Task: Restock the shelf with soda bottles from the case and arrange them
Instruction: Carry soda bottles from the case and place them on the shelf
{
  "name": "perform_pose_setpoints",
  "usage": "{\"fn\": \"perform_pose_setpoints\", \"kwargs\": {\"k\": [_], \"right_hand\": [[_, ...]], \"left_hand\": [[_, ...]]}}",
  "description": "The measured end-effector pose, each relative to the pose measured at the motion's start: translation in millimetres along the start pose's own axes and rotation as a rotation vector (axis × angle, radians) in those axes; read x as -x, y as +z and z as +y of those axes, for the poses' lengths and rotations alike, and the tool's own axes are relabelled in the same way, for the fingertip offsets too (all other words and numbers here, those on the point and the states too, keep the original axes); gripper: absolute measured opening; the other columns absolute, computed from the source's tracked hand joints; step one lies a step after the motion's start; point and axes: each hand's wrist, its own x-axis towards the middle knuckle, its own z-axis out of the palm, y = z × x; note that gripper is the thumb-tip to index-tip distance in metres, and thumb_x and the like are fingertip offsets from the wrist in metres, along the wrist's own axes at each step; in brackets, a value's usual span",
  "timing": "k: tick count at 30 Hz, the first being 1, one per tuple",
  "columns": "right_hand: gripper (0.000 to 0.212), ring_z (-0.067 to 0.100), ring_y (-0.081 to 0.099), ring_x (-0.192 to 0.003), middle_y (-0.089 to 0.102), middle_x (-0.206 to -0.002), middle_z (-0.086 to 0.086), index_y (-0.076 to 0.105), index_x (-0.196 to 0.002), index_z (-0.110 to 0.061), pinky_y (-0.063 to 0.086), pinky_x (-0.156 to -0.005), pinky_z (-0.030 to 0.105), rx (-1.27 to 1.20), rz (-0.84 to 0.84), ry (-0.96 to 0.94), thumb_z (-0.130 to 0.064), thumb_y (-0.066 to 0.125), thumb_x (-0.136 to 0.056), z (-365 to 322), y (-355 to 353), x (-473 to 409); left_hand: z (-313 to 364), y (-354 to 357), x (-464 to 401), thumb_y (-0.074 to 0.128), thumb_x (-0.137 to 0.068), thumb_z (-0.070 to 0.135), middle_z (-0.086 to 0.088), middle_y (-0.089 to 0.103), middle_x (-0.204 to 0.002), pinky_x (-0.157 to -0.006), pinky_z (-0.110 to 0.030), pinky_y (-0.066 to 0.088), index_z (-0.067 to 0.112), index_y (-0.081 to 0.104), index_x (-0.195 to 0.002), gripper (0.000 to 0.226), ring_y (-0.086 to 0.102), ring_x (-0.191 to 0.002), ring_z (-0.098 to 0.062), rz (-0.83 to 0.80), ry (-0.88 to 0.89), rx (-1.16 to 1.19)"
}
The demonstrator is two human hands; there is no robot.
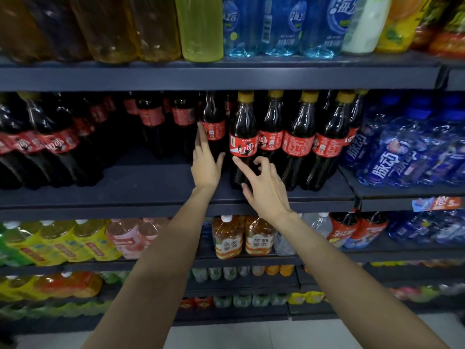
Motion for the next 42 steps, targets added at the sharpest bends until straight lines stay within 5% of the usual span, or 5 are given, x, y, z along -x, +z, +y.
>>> {"fn": "perform_pose_setpoints", "kwargs": {"k": [6,19,29,36,42], "right_hand": [[0.072,0.032,0.047,-0.109,0.039,-0.132,0.019,0.021,-0.148,-0.035,0.051,-0.077,0.040,-0.011,-0.035,0.010,-0.018,0.058,-0.088,0,0,3],[0.059,0.033,0.038,-0.130,0.034,-0.146,0.019,0.033,-0.146,-0.016,0.045,-0.094,0.044,-0.053,-0.086,0.010,-0.016,0.054,-0.091,-2,-11,19],[0.025,0.022,0.065,-0.085,0.070,-0.093,0.004,0.069,-0.104,-0.010,0.048,-0.077,0.032,-0.140,0.289,0.040,-0.019,0.050,-0.092,56,-95,170],[0.025,0.015,0.062,-0.090,0.069,-0.099,0.000,0.066,-0.114,-0.013,0.050,-0.079,0.027,-0.167,0.250,0.388,-0.021,0.055,-0.093,126,-179,430],[0.045,0.013,0.057,-0.110,0.062,-0.120,-0.001,0.046,-0.135,-0.023,0.046,-0.093,0.029,-0.336,-0.010,1.108,-0.030,0.058,-0.092,153,-238,649]], "left_hand": [[0,9,11,0.063,-0.090,0.020,-0.019,0.042,-0.129,-0.090,-0.047,0.045,0.033,-0.007,-0.151,0.093,0.047,-0.116,-0.038,-0.024,-0.115,-0.040],[11,-28,24,0.055,-0.095,0.018,-0.011,0.022,-0.157,-0.112,-0.033,0.026,0.014,0.022,-0.151,0.065,0.027,-0.142,-0.026,-0.362,-0.269,0.051],[136,-91,197,0.053,-0.095,0.026,0.008,0.071,-0.091,-0.077,-0.020,0.050,0.023,0.066,-0.108,0.018,0.066,-0.087,-0.005,-0.365,0.077,0.437],[237,-28,382,0.049,-0.096,0.029,0.006,0.071,-0.082,-0.066,-0.015,0.047,0.017,0.068,-0.104,0.024,0.065,-0.075,0.000,-0.728,0.210,0.600],[291,55,570,0.060,-0.088,0.028,0.005,0.072,-0.087,-0.077,-0.027,0.054,0.024,0.070,-0.103,0.018,0.067,-0.080,-0.008,-1.197,0.244,0.349]]}}
